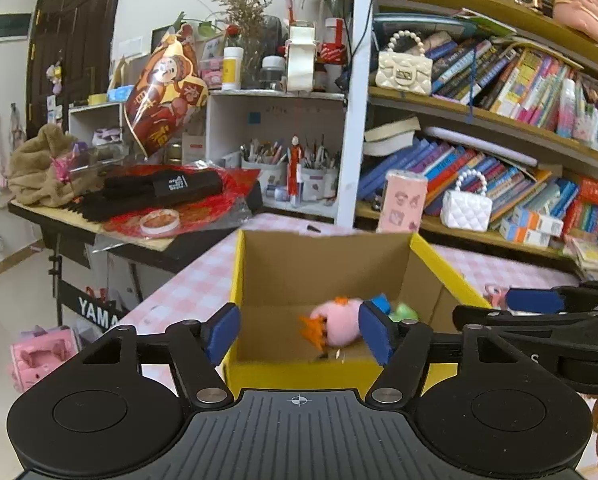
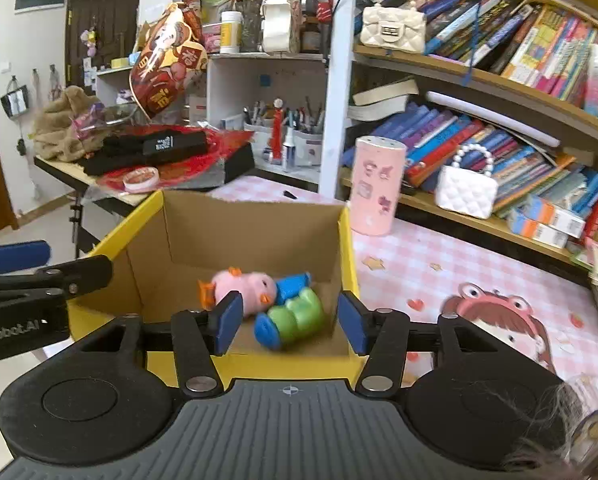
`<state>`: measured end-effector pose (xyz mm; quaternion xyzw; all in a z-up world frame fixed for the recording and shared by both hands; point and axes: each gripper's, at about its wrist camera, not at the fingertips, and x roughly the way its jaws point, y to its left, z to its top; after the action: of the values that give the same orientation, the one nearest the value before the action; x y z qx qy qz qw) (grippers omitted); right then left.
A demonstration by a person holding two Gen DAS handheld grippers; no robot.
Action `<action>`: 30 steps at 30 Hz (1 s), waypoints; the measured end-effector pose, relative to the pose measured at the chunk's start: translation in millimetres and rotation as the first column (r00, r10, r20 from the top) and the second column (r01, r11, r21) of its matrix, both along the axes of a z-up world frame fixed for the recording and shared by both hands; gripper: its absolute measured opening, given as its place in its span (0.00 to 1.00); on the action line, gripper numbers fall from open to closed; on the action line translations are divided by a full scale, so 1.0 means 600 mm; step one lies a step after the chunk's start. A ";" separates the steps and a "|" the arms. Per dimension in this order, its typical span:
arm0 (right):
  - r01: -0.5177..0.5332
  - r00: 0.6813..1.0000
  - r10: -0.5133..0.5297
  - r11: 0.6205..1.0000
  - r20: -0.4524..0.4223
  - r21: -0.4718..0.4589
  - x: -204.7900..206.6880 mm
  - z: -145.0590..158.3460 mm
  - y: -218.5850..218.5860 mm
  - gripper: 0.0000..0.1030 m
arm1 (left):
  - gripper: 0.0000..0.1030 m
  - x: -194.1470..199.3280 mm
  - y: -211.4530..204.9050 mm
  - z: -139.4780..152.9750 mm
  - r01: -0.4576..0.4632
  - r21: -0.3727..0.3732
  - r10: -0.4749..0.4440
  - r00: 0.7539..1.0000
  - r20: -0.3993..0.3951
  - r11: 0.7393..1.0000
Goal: Organize objects
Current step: 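Move both grippers back toward the pink pig and white charger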
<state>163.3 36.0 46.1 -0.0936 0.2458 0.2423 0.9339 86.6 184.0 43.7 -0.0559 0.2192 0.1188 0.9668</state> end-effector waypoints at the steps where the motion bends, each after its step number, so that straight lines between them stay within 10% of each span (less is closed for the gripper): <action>1: 0.008 1.000 -0.008 1.000 0.001 -0.005 -0.009 -0.004 -0.004 0.51 | 0.66 -0.009 -0.002 -0.004 0.006 0.002 -0.006 1.000 -0.008 1.000; 30: 0.188 0.966 -0.201 0.978 -0.163 -0.094 -0.212 -0.111 -0.096 0.57 | 0.84 -0.150 -0.094 -0.087 0.129 -0.021 -0.130 0.970 -0.206 0.991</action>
<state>36.0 -21.7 -20.2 -0.0840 0.3424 0.1468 0.9242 -3.7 127.6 -8.3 -0.0325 0.3224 0.0599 0.9442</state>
